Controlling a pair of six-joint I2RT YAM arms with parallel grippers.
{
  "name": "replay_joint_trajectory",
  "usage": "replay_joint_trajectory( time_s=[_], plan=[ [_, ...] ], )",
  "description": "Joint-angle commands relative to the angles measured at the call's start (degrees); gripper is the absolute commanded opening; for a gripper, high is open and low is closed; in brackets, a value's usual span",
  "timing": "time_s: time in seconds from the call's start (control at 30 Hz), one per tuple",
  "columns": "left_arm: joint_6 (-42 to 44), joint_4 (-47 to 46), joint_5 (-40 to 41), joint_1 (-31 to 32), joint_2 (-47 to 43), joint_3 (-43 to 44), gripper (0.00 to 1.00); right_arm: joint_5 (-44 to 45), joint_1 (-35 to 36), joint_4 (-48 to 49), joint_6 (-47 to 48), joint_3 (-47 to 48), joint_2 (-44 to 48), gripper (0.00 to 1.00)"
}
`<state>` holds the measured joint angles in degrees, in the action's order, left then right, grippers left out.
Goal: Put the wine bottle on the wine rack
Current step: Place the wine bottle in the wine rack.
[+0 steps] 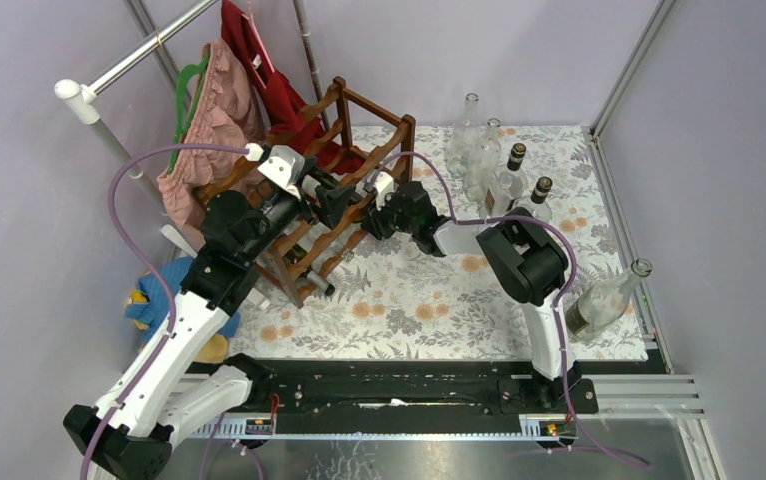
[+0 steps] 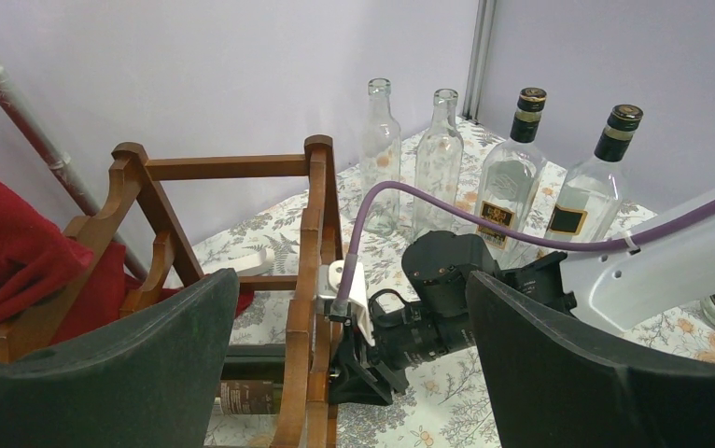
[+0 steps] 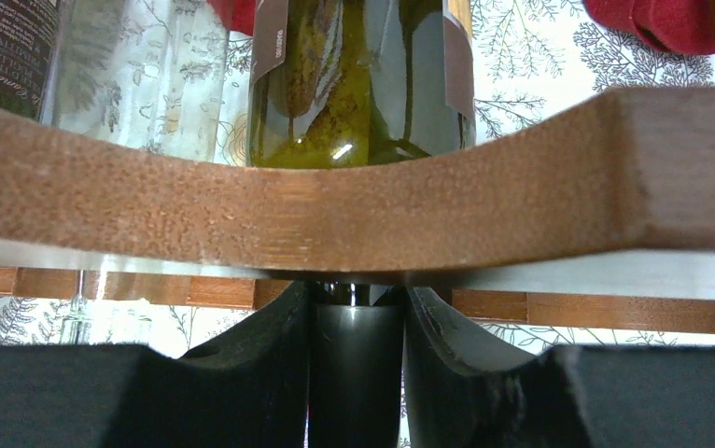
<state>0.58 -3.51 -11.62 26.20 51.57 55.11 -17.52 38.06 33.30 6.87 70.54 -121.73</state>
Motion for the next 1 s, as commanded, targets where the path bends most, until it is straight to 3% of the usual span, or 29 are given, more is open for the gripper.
replay_joint_trajectory(
  time_s=[0.0, 0.2, 0.43, 0.77, 0.97],
  plan=[
    [-0.49, -3.88, -0.42, -0.44, -1.07, -0.88, 0.99, -1.24, 0.71, 9.77, 0.91, 4.88, 1.15, 0.0],
    [-0.49, -3.9, -0.51, -0.45, -0.94, -0.88, 0.99, -1.16, 0.92, 10.67, -0.12, 5.92, 0.16, 0.03],
    [-0.49, -3.89, -0.42, -0.51, -0.74, -0.88, 0.99, -0.68, 1.29, 10.95, -1.02, 6.82, -0.82, 0.18],
    [-0.49, -3.9, -0.59, -0.53, -0.72, -0.97, 0.99, 0.77, 1.31, 11.56, 0.62, 5.74, 0.0, 0.61],
    [-0.49, -3.97, -0.69, -0.53, -0.77, -0.97, 0.99, 1.42, 1.22, 11.89, 1.81, 4.08, 1.8, 0.73]
  ],
)
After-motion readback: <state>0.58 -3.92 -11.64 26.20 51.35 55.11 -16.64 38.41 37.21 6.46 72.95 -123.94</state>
